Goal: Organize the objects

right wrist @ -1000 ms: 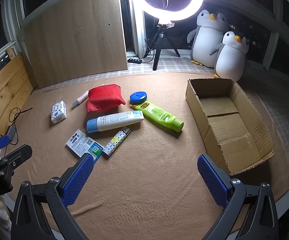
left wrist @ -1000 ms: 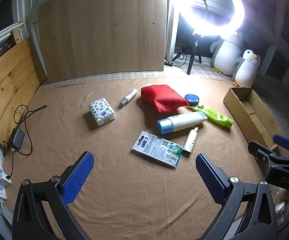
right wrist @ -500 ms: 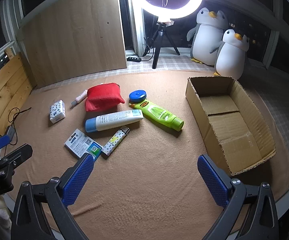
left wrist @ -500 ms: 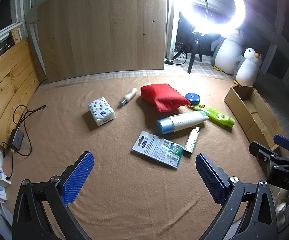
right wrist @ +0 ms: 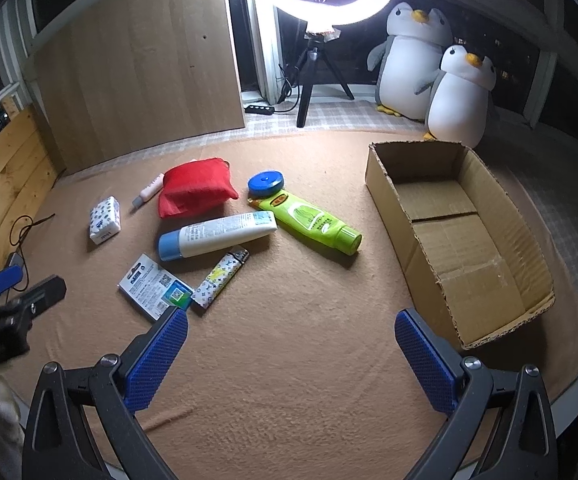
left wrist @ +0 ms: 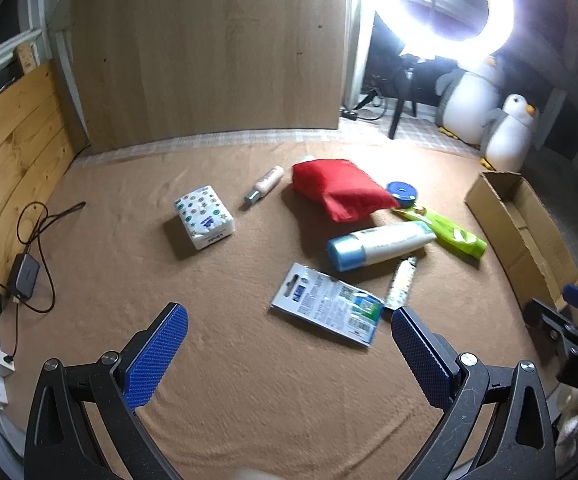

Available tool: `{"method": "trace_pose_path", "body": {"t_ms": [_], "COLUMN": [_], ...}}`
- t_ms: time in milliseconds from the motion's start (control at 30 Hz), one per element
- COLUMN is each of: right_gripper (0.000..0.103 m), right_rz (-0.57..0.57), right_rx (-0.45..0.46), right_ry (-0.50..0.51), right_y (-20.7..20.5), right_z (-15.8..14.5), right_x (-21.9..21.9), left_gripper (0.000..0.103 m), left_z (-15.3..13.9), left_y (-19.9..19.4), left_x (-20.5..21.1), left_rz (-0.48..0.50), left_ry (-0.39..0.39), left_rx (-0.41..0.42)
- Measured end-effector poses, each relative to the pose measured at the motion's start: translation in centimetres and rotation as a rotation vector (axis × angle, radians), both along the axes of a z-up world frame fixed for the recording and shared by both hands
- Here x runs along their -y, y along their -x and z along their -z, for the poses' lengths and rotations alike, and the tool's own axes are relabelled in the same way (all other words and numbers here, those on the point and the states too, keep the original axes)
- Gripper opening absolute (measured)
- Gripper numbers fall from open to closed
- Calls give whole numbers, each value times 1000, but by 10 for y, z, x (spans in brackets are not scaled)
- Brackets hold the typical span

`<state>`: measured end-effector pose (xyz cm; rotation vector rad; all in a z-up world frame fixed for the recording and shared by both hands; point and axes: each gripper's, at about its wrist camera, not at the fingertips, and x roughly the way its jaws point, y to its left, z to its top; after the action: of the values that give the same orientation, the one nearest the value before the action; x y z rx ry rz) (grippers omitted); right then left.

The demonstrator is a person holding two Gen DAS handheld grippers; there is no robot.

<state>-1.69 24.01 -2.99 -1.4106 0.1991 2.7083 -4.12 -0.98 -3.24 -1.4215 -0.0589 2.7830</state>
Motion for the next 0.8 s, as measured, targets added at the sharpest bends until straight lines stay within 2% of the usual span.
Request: {"method": "trace_pose_path", "body": {"t_ms": [300,567,800], "right_gripper": [102,102,102], "right_rz": [8,-6,-7], "right_rx": [35,51,74], "right_ry": [17,11,20], "right_y": [3,6,8], "right_z": [12,19,26], "right_x": [-9,-10,-12], "left_gripper": [103,103,103], "left_z": [28,68,91], "left_y": [35,72,92], "left_x": [8,2,-7], "left_rz": [6,17,28], "left_ry": [-5,3,72], "left_rx": [61,140,174]}}
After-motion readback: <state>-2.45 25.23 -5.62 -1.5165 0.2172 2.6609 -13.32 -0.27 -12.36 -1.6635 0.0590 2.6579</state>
